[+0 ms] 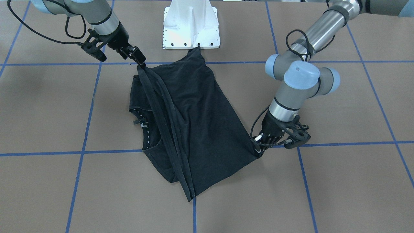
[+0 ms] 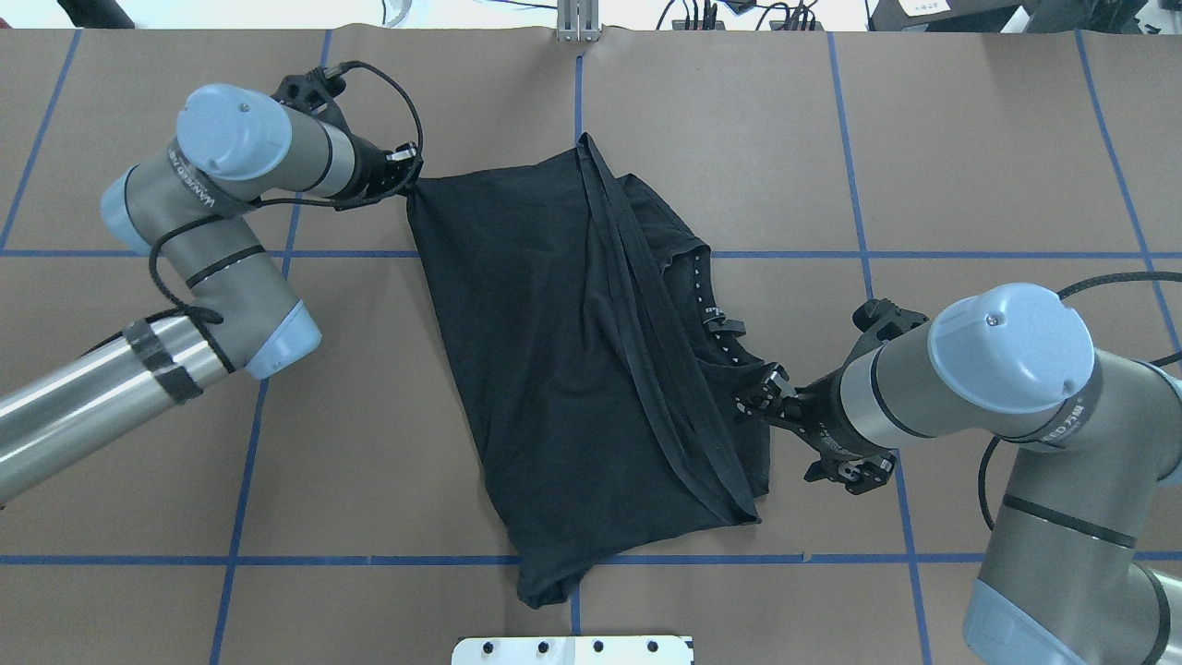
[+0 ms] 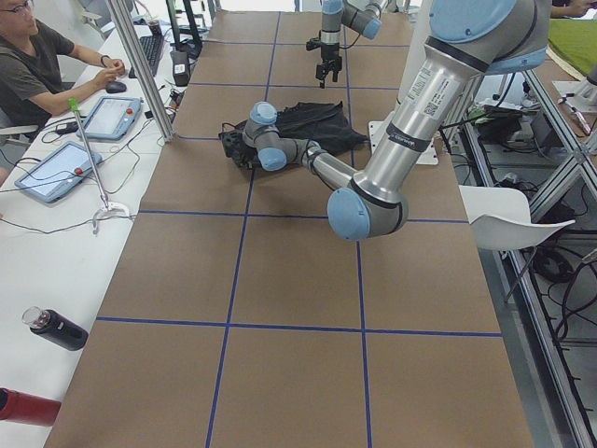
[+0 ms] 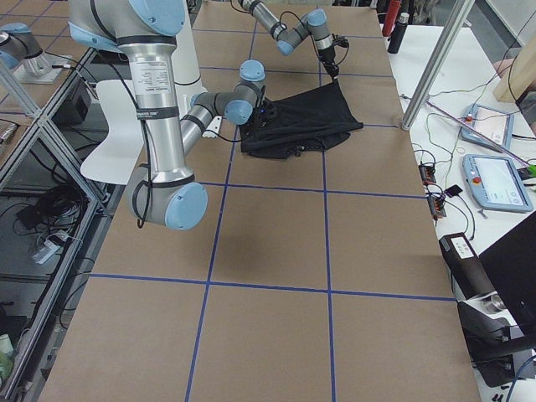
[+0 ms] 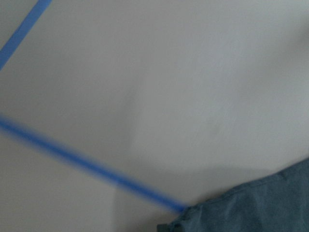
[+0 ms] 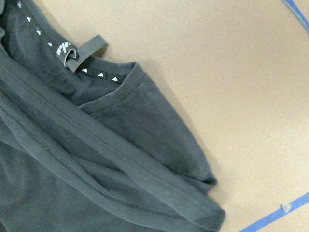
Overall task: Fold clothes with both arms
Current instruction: 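Pull the shirt edge away from the robot with the left gripper while the right releases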
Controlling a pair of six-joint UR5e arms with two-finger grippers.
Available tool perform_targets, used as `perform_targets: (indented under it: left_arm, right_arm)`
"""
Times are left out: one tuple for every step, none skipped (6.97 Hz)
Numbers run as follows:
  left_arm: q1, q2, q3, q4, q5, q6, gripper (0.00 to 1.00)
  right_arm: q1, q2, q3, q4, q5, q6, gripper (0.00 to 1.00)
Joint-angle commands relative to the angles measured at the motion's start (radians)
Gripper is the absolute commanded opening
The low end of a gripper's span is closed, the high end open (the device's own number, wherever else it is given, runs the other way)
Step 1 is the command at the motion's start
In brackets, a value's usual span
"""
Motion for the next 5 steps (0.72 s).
perform_targets:
  left_arm:
    - [-0.043, -0.228, 0.361, -0.196, 0.003, 0.044, 0.0]
    - [-0.043, -0.288, 0.473, -0.249, 0.006, 0.046, 0.0]
    - [-0.043, -0.301, 0.5, -0.276, 0.011, 0.046, 0.02]
    - [-0.048, -0.3, 0.499, -0.276, 0.008, 0.074, 0.97]
    - [-0.06, -0.291, 0.464, -0.274, 0.002, 0.081, 1.0]
  right_arm:
    - [0.019, 0.001, -0.001, 0.0, -0.008, -0.001, 1.0]
    - [0.018, 0.002, -0.004, 0.001, -0.025, -0.001, 1.0]
    - [0.014, 0.004, -0.006, 0.005, -0.051, -0.001, 1.0]
    - [0.01, 0.043, -0.027, 0.005, -0.095, -0.001, 1.0]
    - [-0.01, 0.105, -0.08, 0.0, -0.129, -0.001, 1.0]
